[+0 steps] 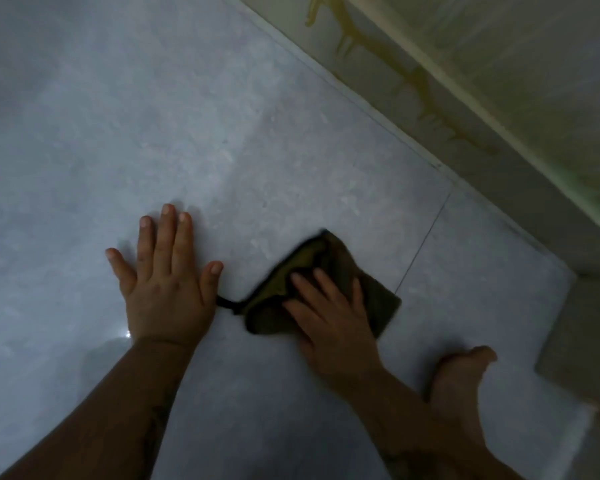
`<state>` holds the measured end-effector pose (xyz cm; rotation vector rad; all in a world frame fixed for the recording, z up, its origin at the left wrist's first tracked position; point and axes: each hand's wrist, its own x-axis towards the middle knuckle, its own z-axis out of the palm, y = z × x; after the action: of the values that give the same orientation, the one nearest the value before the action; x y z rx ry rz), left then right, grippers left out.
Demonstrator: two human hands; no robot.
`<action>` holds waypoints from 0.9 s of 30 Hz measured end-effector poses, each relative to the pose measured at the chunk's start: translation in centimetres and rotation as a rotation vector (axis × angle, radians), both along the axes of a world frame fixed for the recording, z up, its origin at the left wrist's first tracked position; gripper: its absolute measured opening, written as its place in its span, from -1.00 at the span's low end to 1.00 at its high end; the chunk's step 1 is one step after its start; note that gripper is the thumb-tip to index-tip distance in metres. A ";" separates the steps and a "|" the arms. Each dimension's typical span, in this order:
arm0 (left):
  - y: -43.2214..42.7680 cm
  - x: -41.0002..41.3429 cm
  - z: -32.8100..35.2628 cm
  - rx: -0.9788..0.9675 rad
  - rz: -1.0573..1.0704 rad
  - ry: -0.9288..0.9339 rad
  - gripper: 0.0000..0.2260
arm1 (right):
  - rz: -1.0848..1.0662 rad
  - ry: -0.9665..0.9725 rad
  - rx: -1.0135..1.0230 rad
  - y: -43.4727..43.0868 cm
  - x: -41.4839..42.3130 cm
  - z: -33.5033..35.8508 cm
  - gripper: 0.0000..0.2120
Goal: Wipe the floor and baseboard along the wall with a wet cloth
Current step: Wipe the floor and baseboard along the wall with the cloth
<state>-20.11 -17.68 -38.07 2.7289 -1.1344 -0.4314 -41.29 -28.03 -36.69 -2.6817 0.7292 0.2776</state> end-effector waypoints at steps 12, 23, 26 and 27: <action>-0.2 0.1 0.1 0.011 0.017 -0.006 -0.38 | -0.899 -0.510 0.271 -10.4 9.1 5.8 -0.64; -0.2 0.2 -0.1 0.023 0.006 -0.021 -0.38 | -1.109 0.026 0.003 -9.6 -5.5 1.2 -0.52; -0.3 0.2 -0.1 0.022 0.004 -0.014 -0.38 | -1.227 0.040 -0.143 -14.3 -2.5 0.7 -0.32; -0.3 0.2 -0.1 0.025 0.005 -0.008 -0.38 | -1.240 -0.029 -0.138 -15.3 -0.5 0.6 -0.34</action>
<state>-19.93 -17.97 -38.14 2.7568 -1.1321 -0.4375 -41.76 -43.33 -36.07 -1.8221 2.2007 -0.1462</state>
